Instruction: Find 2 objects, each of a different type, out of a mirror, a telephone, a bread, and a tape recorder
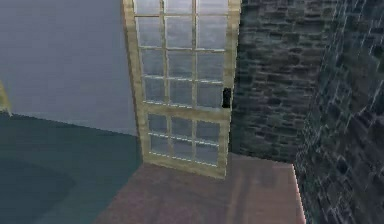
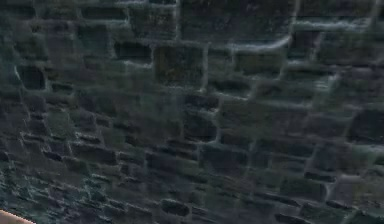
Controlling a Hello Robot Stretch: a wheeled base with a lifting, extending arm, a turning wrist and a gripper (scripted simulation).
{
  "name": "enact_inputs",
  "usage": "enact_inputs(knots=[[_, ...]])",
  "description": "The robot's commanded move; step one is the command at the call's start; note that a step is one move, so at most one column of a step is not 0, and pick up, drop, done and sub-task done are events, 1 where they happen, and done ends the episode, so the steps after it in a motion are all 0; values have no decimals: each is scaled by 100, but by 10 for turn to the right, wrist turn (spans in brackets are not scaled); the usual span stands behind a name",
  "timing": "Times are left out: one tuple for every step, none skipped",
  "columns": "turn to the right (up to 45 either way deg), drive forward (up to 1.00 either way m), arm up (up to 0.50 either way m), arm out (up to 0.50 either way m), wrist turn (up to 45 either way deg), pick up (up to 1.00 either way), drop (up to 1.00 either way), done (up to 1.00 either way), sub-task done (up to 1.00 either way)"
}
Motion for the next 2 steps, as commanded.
enact_inputs(knots=[[0, 45, 0, 0, 0, 0, 0, 0, 0], [-450, 0, 0, 0, 0, 0, 0, 0, 0]])
